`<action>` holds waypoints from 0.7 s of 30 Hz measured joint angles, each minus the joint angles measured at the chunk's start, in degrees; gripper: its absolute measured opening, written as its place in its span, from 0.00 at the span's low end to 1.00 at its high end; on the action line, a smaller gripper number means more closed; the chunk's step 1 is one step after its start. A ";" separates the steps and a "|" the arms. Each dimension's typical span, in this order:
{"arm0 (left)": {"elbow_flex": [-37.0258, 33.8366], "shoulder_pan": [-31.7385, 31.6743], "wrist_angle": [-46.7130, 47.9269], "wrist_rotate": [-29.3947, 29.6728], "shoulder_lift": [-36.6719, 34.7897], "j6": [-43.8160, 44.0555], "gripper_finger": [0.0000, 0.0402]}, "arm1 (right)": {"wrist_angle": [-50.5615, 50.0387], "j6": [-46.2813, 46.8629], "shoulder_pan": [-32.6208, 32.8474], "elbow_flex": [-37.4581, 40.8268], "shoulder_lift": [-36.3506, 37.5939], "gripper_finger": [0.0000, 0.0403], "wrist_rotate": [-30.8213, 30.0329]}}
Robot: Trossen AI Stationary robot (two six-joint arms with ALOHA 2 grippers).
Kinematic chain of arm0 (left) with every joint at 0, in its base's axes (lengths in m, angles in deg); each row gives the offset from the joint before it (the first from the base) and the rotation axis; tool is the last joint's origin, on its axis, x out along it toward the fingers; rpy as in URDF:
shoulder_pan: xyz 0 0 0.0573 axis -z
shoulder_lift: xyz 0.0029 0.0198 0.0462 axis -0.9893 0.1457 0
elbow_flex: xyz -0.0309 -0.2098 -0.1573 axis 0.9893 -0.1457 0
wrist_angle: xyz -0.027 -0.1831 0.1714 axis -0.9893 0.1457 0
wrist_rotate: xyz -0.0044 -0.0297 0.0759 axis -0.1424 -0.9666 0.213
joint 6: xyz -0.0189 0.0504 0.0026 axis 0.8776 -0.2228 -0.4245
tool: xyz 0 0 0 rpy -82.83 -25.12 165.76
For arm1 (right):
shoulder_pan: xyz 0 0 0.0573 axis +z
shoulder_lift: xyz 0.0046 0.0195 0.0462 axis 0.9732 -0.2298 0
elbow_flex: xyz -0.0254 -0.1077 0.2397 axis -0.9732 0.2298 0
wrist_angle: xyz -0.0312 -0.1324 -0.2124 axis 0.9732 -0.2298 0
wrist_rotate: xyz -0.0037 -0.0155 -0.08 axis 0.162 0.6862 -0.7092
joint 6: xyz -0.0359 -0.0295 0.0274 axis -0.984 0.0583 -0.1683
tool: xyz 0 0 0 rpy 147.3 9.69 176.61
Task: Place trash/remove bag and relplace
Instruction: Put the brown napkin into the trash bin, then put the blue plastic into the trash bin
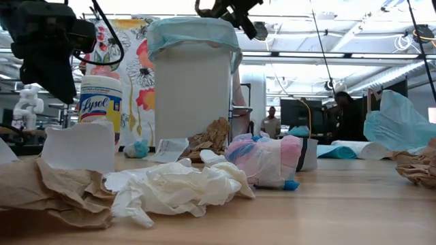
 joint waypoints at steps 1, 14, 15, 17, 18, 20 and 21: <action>0.00 0.00 -0.07 -0.07 0.00 0.00 0.31 | 0.01 -0.02 0.00 0.00 0.19 0.32 -0.02; 0.00 0.00 -1.93 1.29 0.00 -0.02 0.31 | -6.98 -1.92 -1.61 -0.09 6.31 0.47 -0.67; 0.00 0.00 -1.98 1.30 0.00 -0.02 0.31 | -9.39 -1.92 -1.89 -0.09 7.32 0.46 -0.74; 0.00 0.00 -2.03 1.33 0.00 -0.02 0.31 | -15.80 -1.58 -2.29 -0.09 9.34 0.46 -1.40; 0.00 0.00 -2.04 1.33 0.00 -0.02 0.31 | -19.61 -1.13 -2.34 -0.09 10.22 0.45 -2.23; 0.00 -0.02 -2.02 1.36 0.02 -0.04 0.31 | -27.81 0.51 -2.03 -0.09 11.94 0.44 -5.39; 0.00 0.00 -2.02 1.38 0.00 -0.02 0.31 | -32.12 1.51 -1.49 -0.09 12.71 0.44 -7.22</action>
